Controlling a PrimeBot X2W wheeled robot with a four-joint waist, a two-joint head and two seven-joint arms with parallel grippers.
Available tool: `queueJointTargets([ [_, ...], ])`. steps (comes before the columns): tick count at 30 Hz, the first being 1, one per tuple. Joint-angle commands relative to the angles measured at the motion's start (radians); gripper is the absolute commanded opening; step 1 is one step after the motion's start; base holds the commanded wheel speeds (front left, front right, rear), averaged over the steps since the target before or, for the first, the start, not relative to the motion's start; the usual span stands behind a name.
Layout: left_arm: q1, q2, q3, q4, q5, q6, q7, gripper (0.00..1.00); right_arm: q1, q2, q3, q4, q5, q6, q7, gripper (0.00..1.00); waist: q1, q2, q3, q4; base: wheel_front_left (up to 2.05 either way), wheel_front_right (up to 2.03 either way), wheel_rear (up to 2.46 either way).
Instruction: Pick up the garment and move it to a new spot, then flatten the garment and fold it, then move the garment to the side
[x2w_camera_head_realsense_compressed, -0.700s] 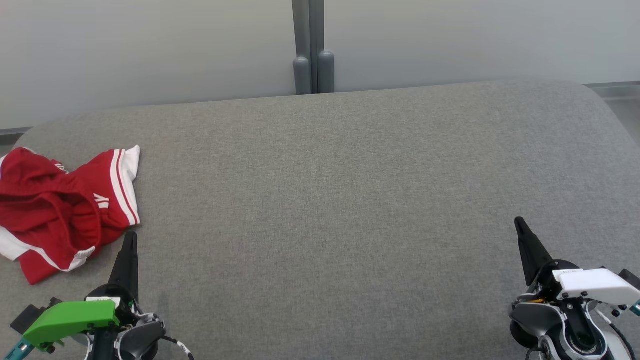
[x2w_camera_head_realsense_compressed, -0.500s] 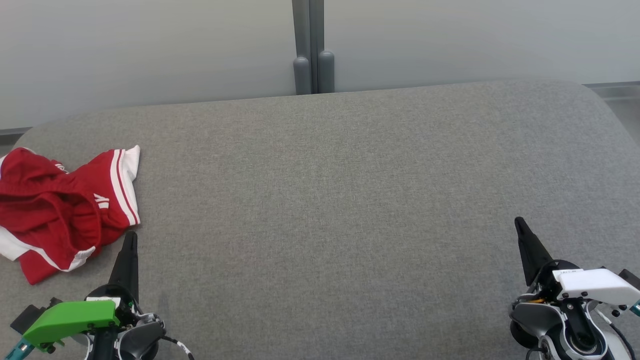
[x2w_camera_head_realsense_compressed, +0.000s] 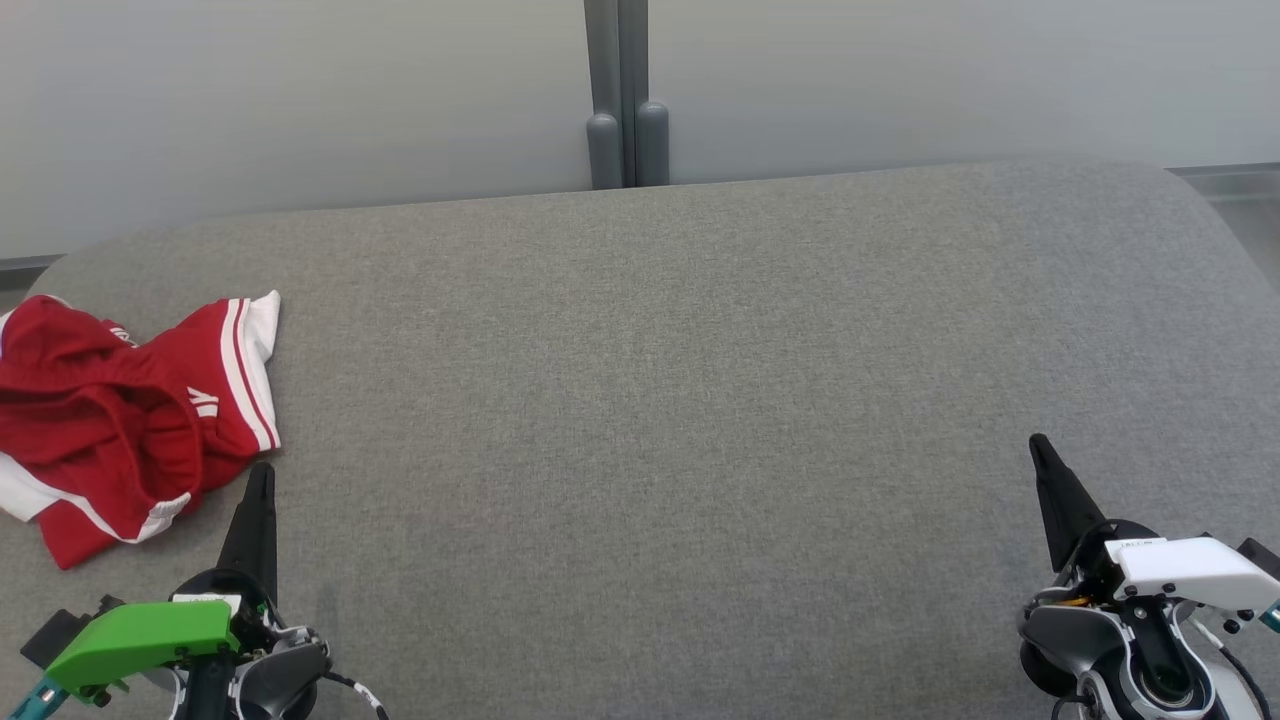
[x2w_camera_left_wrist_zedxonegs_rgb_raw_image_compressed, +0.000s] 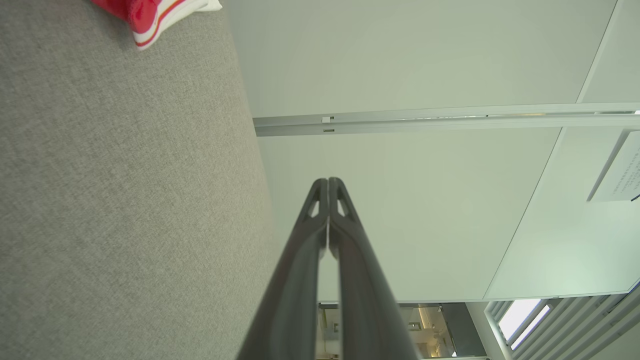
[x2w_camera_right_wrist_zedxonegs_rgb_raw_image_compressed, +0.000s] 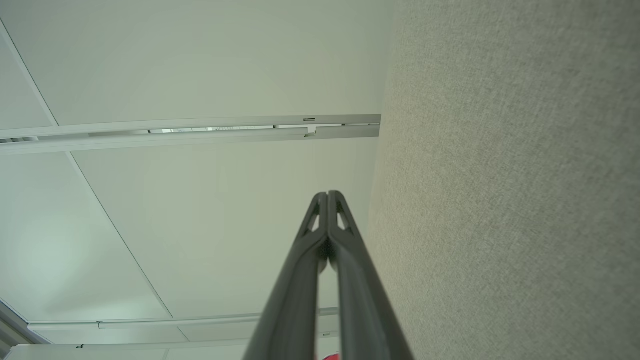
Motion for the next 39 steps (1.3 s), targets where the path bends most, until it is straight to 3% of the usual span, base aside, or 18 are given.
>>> queueJointTargets([
  [1, -0.015, 0.001, 0.001, -0.002, -0.002, -0.004, 0.003, 0.00, -0.003, -0.002, 0.000, 0.001, 0.008, 0.000, 0.004, 0.00, 0.0000, 0.0000, 0.000, 0.000, 0.00, 0.00, 0.00],
  [20, -0.015, 0.001, 0.001, -0.002, -0.002, -0.004, 0.003, 0.00, -0.003, -0.002, 0.000, 0.001, 0.008, 0.000, 0.004, 0.00, 0.0000, 0.0000, 0.000, 0.000, 0.00, 0.00, 0.00],
  [21, 0.000, 0.000, 0.000, 0.000, 0.000, 0.000, 0.000, 1.00, 0.000, 0.000, 0.000, 0.000, 0.000, 0.000, 0.000, 1.00, 0.0000, 0.0000, 0.000, 0.000, 0.00, 0.00, 0.00],
  [31, 0.014, -0.003, -0.053, 0.016, 0.020, 0.004, -0.044, 1.00, 0.034, 0.000, 0.014, -0.006, -0.033, 0.000, -0.040, 1.00, 0.0000, 0.0000, 0.000, -0.002, 0.00, 0.00, 0.00],
  [39, 0.012, -0.002, -0.084, 0.014, 0.117, 0.019, -0.082, 1.00, 0.047, -0.010, 0.015, -0.041, -0.180, 0.000, -0.078, 1.00, 0.0000, 0.0000, 0.000, -0.004, 0.00, 0.00, 0.00],
])
